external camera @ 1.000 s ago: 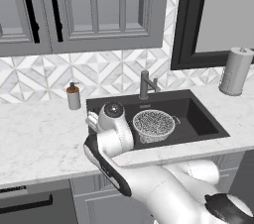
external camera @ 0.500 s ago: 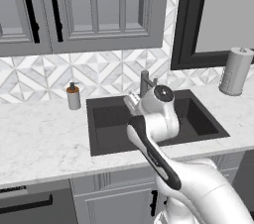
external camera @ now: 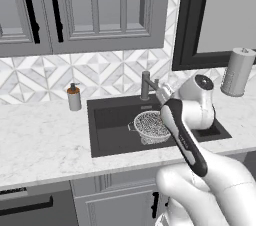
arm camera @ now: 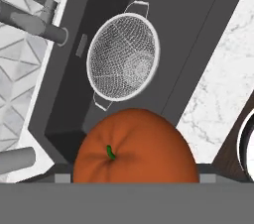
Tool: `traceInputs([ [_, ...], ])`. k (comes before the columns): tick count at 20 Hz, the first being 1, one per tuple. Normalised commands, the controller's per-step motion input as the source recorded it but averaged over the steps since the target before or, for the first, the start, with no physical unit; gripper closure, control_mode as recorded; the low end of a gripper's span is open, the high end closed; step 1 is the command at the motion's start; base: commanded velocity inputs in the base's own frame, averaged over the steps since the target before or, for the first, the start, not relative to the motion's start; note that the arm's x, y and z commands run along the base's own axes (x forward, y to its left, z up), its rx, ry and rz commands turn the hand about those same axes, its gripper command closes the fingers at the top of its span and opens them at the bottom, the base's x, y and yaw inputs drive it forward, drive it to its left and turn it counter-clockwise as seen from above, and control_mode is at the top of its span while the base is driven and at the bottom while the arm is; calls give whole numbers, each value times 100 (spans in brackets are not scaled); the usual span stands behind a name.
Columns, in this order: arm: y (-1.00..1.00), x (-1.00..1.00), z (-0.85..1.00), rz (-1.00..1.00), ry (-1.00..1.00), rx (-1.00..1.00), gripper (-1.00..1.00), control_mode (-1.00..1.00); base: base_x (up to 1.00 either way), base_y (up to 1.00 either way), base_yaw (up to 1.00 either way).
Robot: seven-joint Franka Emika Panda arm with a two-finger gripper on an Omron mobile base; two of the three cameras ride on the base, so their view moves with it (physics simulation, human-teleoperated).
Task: Put the colander in the sink, put the orange in the colander, and turn on the sink faucet and pour water over the colander.
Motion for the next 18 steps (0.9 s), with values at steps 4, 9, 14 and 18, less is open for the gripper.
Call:
traceInputs([
  [4,-100,-9,0,38,1,0,100,-100,0,0,0],
  [9,-96,-8,-1,52,0,0,100,-100,0,0,0],
  [14,-57,3,-14,62,0,-5,100,-100,0,0,0],
  [18,-12,35,-7,58,0,-11,100,-100,0,0,0],
])
